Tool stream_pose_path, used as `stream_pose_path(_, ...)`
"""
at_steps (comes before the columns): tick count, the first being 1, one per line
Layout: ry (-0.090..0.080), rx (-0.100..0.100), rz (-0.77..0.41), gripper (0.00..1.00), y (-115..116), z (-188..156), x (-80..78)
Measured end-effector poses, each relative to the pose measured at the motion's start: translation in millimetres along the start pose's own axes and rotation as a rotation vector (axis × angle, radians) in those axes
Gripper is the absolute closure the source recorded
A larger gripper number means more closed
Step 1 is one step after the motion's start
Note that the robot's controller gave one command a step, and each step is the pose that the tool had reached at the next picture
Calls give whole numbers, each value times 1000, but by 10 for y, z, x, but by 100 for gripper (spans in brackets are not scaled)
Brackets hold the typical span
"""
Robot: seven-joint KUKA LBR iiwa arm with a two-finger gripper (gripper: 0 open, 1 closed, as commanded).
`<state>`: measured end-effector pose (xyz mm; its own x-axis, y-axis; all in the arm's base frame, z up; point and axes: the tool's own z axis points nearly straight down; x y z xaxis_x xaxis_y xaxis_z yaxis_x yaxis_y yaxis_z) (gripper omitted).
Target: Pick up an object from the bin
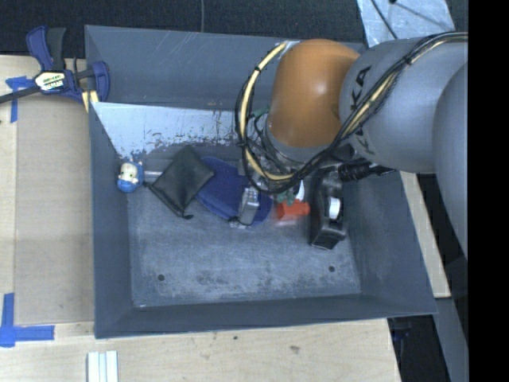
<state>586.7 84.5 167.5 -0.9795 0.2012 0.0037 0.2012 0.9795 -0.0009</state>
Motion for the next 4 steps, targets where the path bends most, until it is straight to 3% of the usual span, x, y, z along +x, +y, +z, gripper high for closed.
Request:
stream_pose_path(1,-6,-3,382,0,286,839,-330)
stream_pose_path(2,11,-1,378,100,315,827,-296)
stream_pose_path(3,-11,-4,368,100,-66,192,-367)
stream_pose_path(4,-12,-6,351,100,-63,-488,-269)
